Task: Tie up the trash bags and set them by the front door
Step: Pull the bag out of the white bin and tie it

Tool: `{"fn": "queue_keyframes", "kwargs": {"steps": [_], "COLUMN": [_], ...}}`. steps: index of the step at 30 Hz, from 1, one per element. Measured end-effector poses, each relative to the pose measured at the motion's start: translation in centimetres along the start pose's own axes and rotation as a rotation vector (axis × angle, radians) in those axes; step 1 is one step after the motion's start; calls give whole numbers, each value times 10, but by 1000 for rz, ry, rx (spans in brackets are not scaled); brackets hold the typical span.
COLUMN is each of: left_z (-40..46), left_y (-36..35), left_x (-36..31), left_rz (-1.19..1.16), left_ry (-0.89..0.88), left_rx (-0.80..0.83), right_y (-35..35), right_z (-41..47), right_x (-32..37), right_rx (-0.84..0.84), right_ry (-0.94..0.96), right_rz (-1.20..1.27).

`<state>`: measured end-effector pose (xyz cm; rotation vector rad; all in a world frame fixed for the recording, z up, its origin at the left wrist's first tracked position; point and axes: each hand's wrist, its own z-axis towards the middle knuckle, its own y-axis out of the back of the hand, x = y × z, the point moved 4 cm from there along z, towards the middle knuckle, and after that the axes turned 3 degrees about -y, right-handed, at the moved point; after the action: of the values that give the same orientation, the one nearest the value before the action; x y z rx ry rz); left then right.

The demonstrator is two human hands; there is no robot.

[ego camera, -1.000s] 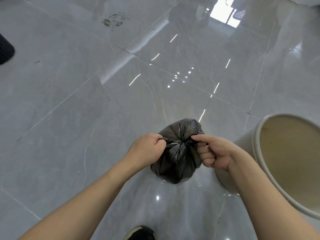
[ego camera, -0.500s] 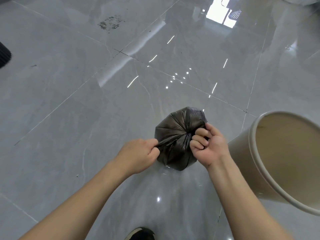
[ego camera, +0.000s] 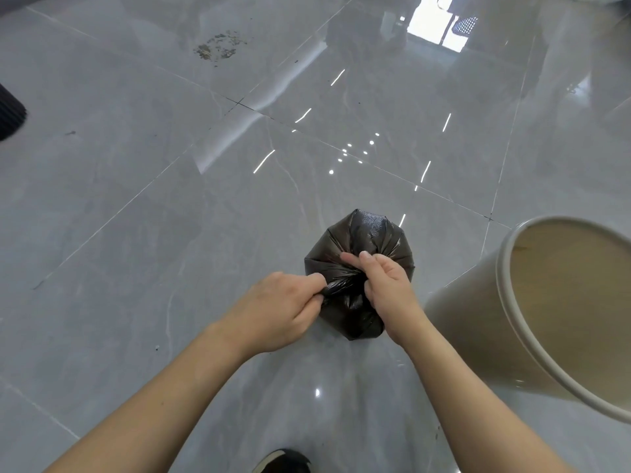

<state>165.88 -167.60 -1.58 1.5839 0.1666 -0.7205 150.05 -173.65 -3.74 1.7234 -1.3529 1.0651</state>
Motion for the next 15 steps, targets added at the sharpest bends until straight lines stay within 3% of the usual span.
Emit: {"fn": "queue_keyframes", "kwargs": {"steps": [9, 15], "left_z": [-4, 2], "left_y": [7, 9], "left_x": [18, 30], "left_rz": [-76, -61], "left_ry": [155, 232], "left_rx": [-59, -35], "right_y": [5, 8], "right_z": [5, -1], "right_x": [-9, -10], "right_rx": [18, 85], "right_ry": [122, 78], "right_rz": [-488, -587]}}
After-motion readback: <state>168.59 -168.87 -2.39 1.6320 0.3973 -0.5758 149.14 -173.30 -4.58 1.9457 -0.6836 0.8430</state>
